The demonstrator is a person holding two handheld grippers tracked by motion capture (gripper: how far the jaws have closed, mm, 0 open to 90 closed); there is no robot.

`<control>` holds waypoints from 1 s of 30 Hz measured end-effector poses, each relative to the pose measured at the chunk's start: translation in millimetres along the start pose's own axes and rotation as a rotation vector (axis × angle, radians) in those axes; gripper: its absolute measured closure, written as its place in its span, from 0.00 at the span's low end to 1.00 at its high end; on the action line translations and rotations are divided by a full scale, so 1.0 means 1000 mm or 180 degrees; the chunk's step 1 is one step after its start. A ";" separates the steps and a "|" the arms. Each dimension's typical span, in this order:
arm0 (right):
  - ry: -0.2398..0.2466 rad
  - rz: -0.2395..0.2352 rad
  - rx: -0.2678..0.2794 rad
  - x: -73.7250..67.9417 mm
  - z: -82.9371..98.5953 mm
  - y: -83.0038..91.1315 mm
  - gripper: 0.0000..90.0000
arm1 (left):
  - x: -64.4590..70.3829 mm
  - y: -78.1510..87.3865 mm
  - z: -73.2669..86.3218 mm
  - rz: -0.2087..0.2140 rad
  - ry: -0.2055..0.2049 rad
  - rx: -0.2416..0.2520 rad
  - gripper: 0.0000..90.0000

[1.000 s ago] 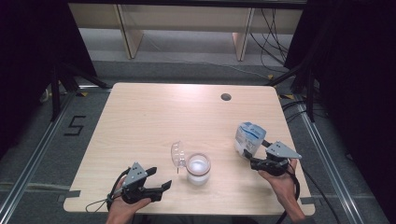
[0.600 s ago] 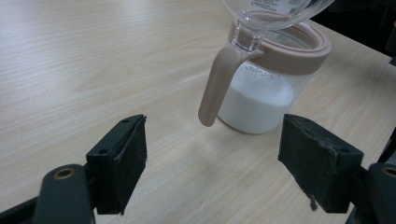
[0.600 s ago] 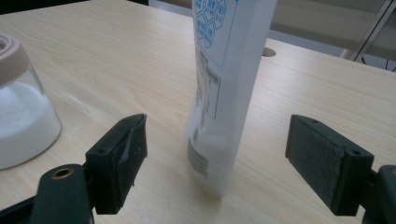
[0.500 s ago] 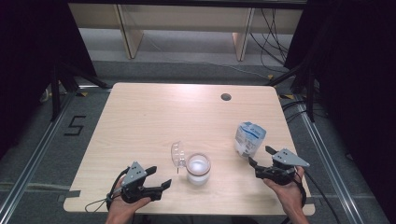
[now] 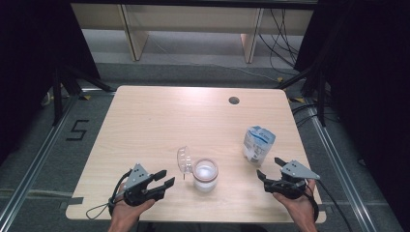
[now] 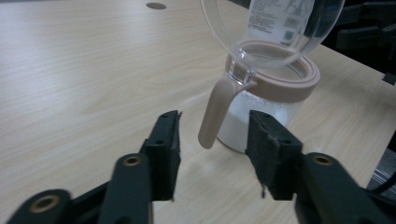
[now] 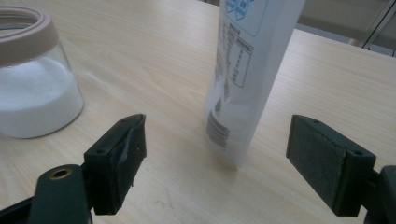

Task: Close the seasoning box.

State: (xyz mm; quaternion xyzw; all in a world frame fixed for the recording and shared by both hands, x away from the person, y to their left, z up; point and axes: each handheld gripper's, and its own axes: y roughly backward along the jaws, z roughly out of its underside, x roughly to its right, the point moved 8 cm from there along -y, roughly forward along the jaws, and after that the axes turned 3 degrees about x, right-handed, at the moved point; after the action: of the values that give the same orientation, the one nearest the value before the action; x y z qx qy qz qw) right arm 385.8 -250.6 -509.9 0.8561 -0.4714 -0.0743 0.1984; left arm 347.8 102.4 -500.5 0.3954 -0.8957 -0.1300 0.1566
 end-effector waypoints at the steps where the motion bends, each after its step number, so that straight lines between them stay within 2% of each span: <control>1: -0.0006 -0.0025 -0.0013 -0.002 0.000 0.000 0.23 | 0.000 0.000 -0.002 0.0031 -0.0051 0.0025 0.69; 4: 0.0056 -0.0010 -0.0042 -0.007 0.000 0.001 0.23 | 0.002 0.001 -0.010 0.0018 -0.0110 0.0087 0.83; 6: 0.0134 0.0016 0.0000 -0.007 -0.001 0.002 0.24 | 0.004 0.000 -0.014 0.0023 -0.0119 0.0087 0.89; 7: 0.0091 -0.0018 -0.0014 -0.010 -0.001 0.003 0.24 | 0.006 -0.002 -0.016 0.0063 -0.0084 0.0112 0.92; 9: 0.0053 -0.0033 0.0031 -0.013 -0.002 0.005 0.24 | 0.009 -0.005 -0.019 0.0069 -0.0138 0.0091 0.95; 11: 0.0095 -0.0048 0.0048 -0.014 -0.003 0.008 0.24 | 0.012 -0.010 -0.021 0.0072 -0.0164 0.0056 0.98; 12: 0.0077 -0.0044 0.0039 -0.014 -0.002 0.008 0.24 | 0.012 -0.012 -0.022 0.0067 -0.0167 0.0068 0.99; 14: 0.0137 -0.0012 0.0082 -0.013 -0.002 0.008 0.24 | 0.013 -0.015 -0.024 0.0055 -0.0183 0.0046 0.99; 15: 0.0043 -0.0026 0.0022 -0.015 0.000 0.010 0.24 | 0.014 -0.017 -0.025 0.0076 -0.0178 0.0064 0.99; 18: 0.0052 -0.0055 0.0035 -0.016 0.000 0.010 0.24 | 0.016 -0.021 -0.028 0.0061 -0.0193 0.0053 0.99; 20: 0.0177 -0.0015 0.0073 -0.015 -0.001 0.010 0.24 | 0.017 -0.023 -0.030 0.0086 -0.0190 0.0083 0.99; 21: 0.0196 -0.0035 0.0076 -0.016 -0.001 0.009 0.24 | 0.018 -0.024 -0.031 0.0086 -0.0146 0.0095 0.99; 22: 0.0130 -0.0083 0.0019 -0.019 0.001 0.010 0.24 | 0.018 -0.024 -0.031 0.0085 -0.0154 0.0095 0.99; 23: 0.0104 -0.0067 0.0000 -0.019 0.001 0.010 0.25 | 0.018 -0.023 -0.032 0.0092 -0.0210 0.0084 0.99; 25: 0.0112 -0.0102 0.0003 -0.021 0.001 0.011 0.25 | 0.019 -0.024 -0.032 0.0099 -0.0215 0.0078 0.99; 26: 0.0203 -0.0080 0.0078 -0.019 -0.001 0.009 0.25 | 0.019 -0.024 -0.033 0.0106 -0.0229 0.0081 0.99; 30: 0.0078 -0.0073 0.0014 -0.023 0.001 0.011 0.25 | 0.020 -0.025 -0.034 0.0101 -0.0215 0.0082 0.98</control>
State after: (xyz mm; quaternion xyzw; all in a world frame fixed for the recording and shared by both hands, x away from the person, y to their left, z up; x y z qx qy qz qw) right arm 364.7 -237.1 -507.8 0.8627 -0.4592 -0.0650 0.2014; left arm 364.6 67.4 -474.7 0.3785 -0.9082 -0.1292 0.1232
